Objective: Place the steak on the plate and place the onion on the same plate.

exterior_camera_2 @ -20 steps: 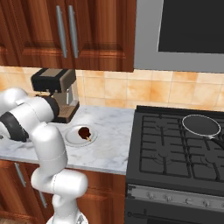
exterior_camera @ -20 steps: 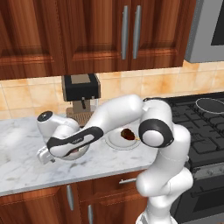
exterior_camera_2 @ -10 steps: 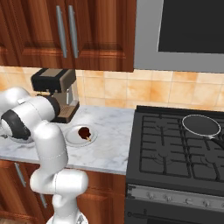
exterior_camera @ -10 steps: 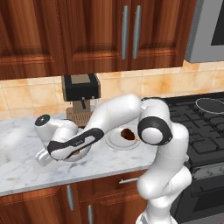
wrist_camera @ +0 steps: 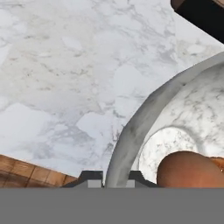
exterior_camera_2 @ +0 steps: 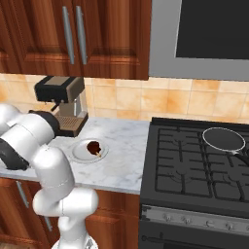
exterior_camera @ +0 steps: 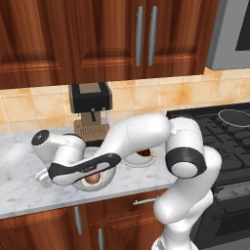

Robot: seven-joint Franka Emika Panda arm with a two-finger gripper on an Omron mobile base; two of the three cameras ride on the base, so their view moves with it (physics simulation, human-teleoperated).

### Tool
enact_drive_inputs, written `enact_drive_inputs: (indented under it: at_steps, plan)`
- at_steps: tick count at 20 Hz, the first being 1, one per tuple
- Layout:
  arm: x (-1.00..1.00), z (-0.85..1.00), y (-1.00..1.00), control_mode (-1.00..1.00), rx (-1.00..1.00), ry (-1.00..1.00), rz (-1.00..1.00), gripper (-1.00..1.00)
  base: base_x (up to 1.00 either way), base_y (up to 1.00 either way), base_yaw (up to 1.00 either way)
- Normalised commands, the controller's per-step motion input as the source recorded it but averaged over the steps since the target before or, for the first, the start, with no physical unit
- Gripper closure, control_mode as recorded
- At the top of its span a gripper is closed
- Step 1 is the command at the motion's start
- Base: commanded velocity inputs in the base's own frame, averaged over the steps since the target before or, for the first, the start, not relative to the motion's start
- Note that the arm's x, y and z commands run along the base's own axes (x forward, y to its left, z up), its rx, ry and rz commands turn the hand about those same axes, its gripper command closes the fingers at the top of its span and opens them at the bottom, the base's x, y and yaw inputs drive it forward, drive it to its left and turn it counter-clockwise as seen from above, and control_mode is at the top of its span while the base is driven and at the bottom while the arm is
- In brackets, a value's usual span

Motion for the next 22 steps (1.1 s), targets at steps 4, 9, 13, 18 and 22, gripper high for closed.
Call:
enact_drive_inputs:
  at_steps: [4,9,13,18,22]
  plan:
    - [-0.31,0.32,-0.40,-1.00,0.12,0.02,0.00,1.00,0.00,0.00,0.00]
    - [-0.15,0.26,-0.47,-1.00,0.19,0.00,0.09,1.00,0.00,0.00,0.00]
    - [-0.08,0.18,-0.50,-1.00,0.21,0.00,0.27,1.00,0.00,0.00,0.00]
    - [-0.04,0.16,-0.47,-1.00,0.21,0.00,0.31,1.00,0.00,0.00,0.00]
    - [-0.02,0.23,-0.40,-1.00,0.17,0.00,0.27,1.00,0.00,0.00,0.00]
